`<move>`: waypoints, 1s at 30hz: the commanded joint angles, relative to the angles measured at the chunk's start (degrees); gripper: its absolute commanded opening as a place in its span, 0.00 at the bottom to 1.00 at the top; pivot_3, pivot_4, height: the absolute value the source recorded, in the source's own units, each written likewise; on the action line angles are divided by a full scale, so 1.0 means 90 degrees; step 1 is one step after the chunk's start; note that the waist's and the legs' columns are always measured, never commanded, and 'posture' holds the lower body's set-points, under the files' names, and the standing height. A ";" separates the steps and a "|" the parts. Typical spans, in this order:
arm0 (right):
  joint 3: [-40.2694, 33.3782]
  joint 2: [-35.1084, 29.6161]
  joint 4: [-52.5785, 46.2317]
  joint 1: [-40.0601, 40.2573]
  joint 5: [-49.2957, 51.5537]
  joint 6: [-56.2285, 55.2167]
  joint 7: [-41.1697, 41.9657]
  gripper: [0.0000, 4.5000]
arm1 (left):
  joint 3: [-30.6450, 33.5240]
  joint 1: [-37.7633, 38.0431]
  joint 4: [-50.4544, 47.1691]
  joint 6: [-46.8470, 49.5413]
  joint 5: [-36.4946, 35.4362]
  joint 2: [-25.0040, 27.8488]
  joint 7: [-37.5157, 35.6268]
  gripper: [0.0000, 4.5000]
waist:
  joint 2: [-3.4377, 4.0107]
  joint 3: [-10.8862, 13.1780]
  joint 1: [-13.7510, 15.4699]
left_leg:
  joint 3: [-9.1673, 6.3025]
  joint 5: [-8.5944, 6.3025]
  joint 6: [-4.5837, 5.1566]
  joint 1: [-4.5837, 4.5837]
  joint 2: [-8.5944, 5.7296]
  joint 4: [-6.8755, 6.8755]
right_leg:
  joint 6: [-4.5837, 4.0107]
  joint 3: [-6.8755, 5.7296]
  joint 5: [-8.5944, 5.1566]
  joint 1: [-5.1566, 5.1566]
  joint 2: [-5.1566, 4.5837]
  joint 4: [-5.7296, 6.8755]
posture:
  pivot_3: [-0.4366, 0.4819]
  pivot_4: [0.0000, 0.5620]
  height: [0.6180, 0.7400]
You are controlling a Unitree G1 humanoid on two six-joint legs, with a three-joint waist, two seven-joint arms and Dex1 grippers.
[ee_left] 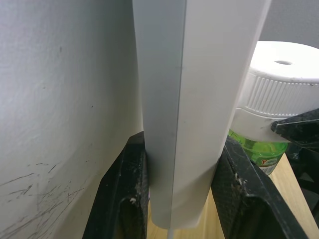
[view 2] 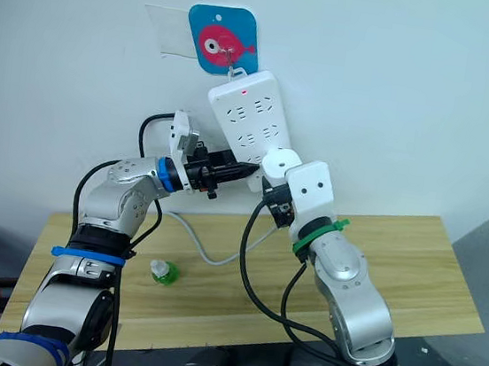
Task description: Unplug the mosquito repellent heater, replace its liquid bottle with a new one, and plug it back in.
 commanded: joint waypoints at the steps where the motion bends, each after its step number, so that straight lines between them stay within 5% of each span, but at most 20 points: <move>1: -0.0163 -0.0107 -0.0715 0.0156 -0.0023 0.0178 0.0036 0.65 | 0.0040 -0.0067 0.0259 -0.0109 0.0212 0.0027 0.0380 0.29 | -0.0001 -0.0001 0.0010 | 0.0000 0.0000 0.0000 0.0000 0.0000 0.0000 | 0.0000 0.0000 0.0000 0.0000 0.0000 0.0000 | 0.22 0.41 1.00; 13: -0.0378 -0.0198 -0.1079 0.0243 -0.0021 0.0565 -0.0014 0.65 | 0.0070 -0.0220 0.0638 -0.0419 0.0322 0.0000 0.0504 0.29 | -0.0001 -0.0001 -0.0028 | 0.0005 0.0029 0.0008 0.0001 0.0009 0.0002 | 0.0028 -0.0001 0.0022 0.0001 0.0013 -0.0007 | 0.20 0.42 1.00; 21: -0.1963 0.0058 -0.1443 0.0504 0.1106 0.0808 0.0455 0.65 | 0.0106 -0.0011 0.0438 -0.0329 0.0298 0.0225 0.0430 0.29 | 0.0000 -0.0001 -0.0052 | 0.0012 0.0034 0.0009 0.0000 0.0012 0.0000 | 0.0003 0.0001 0.0043 0.0001 0.0020 -0.0013 | 0.20 0.44 1.00; 22: -0.2143 0.0142 -0.1461 0.0525 0.1286 0.0876 0.0481 0.65 | 0.0113 0.0022 0.0404 -0.0311 0.0283 0.0257 0.0419 0.44 | 0.0002 0.0000 -0.0064 | 0.0013 0.0034 0.0009 0.0001 0.0017 -0.0001 | 0.0003 0.0004 0.0043 0.0001 0.0022 -0.0012 | 0.20 0.44 1.00; 30: -0.3264 0.0758 -0.1200 0.0607 0.2435 0.1331 0.0341 0.65 | 0.0274 0.0668 -0.0465 0.0226 0.0087 0.0790 0.0420 0.98 | 0.0021 0.0012 -0.0223 | 0.0022 0.0036 0.0006 -0.0054 0.0036 -0.0012 | -0.0021 0.0016 0.0057 -0.0076 0.0037 0.0017 | 0.25 0.46 1.00</move>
